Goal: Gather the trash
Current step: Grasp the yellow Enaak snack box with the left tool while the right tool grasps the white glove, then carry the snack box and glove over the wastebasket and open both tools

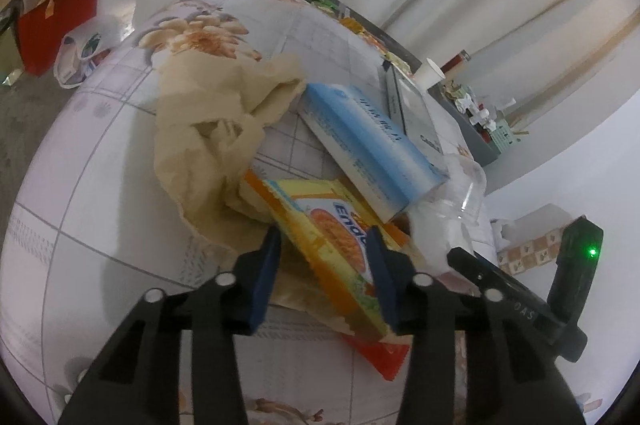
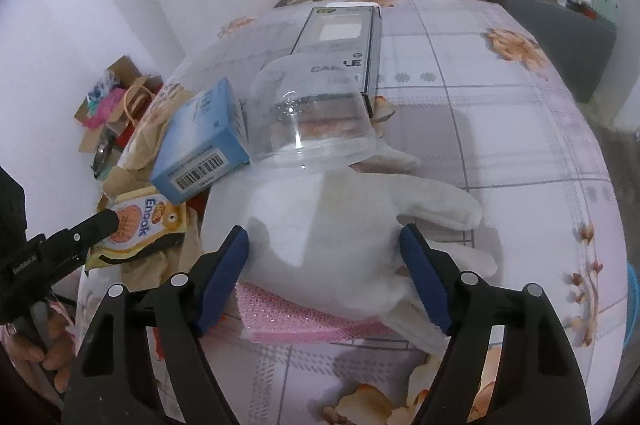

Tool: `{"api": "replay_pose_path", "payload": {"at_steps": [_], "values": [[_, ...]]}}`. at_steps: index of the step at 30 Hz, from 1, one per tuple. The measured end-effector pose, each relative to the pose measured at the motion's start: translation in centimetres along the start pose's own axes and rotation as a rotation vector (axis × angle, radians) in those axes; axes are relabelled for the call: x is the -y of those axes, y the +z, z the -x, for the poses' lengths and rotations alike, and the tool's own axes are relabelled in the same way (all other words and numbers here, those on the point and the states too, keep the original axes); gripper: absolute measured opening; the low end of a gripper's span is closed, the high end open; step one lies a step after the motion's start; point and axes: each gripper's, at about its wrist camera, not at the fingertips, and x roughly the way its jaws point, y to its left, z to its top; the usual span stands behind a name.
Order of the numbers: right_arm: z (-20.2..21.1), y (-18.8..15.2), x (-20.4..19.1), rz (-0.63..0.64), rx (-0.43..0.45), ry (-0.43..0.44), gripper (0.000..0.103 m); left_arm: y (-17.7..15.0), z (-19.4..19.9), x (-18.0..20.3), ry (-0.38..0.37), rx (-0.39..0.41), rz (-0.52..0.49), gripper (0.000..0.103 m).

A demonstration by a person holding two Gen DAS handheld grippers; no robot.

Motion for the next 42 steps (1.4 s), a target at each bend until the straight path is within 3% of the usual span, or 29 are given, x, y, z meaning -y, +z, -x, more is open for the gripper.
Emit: {"api": "replay_pose_path", "payload": {"at_steps": [4,13,23,33,42], "values": [[0.3,-0.1,-0.5,0.023,0.013,-0.014,0.065,-0.2,0.3,-0.2,-0.001,0.019,0.009,0.028],[0.9,0.0,-0.3,0.018,0.021,-0.011,0.045,-0.2,1.9,0.0,-0.033,0.084,0.013,0.016],[2.7,-0.3,0.8,-0.052,0.057,0.065,0.011,-0.3,4.1,0.9,-0.154,0.176,0.01,0.01],[5.9,-0.4,1.1,-0.083,0.12,0.159,0.006,-0.3,5.7,2.3,-0.279,0.211,-0.008,0.009],[9.1,-1.0,2.0,-0.127,0.174,0.225,0.006,-0.5,7.4,3.6,-0.336,0.244,-0.045,0.009]]}}
